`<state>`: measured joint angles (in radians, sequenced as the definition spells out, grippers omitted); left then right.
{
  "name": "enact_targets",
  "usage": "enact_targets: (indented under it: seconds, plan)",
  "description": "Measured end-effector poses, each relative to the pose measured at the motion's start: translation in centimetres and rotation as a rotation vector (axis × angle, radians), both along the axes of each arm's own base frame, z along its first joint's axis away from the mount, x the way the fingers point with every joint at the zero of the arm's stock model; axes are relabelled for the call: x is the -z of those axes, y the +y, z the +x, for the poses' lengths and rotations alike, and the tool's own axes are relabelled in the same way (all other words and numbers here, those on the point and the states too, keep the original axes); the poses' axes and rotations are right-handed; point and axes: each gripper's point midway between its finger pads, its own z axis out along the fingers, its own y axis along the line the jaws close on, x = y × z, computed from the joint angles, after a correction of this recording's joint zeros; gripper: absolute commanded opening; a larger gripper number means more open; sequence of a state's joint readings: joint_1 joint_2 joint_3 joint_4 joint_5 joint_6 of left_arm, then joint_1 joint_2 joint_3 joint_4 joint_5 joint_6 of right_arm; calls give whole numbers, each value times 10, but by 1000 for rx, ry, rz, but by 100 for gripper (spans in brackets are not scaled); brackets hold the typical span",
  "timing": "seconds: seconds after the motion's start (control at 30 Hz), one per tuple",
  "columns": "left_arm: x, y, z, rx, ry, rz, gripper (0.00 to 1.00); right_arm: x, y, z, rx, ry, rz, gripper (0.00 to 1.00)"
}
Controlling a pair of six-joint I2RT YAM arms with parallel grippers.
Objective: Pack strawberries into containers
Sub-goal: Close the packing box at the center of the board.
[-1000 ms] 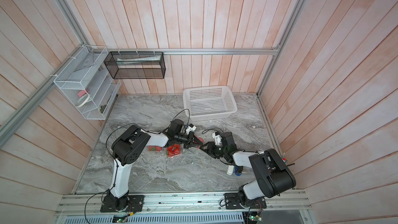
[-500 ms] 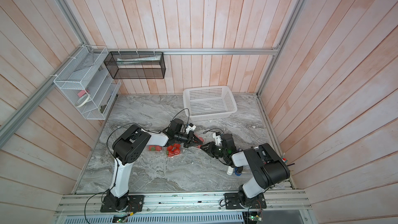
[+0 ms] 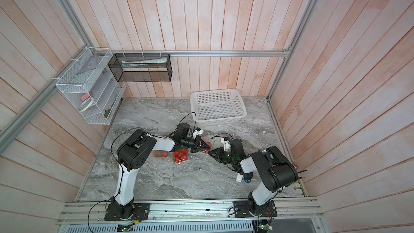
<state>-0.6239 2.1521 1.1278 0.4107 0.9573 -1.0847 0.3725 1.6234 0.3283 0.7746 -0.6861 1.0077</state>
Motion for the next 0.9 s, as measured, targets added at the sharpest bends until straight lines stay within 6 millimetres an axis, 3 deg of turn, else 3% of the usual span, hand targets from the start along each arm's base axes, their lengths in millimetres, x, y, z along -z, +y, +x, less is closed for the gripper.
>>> enact_targets:
  seconds: [0.07,0.17,0.3,0.43,0.6,0.9]
  plan:
    - [0,0,1,-2,0,0,5,0,0,-1,-5,0,0,42]
    - [-1,1,3,-4,3,4,5,3,0,-8,-23,20,-21,49]
    - [0,2,4,-4,2,8,5,-4,-6,-12,-45,18,-72,50]
    - [0,3,4,-4,-3,8,5,-17,-27,3,-2,-8,-108,52]
    - [0,4,5,-4,-1,8,5,-13,-55,19,68,9,-151,65]
    - [1,6,6,-1,2,13,5,-3,-42,70,48,-11,-81,64]
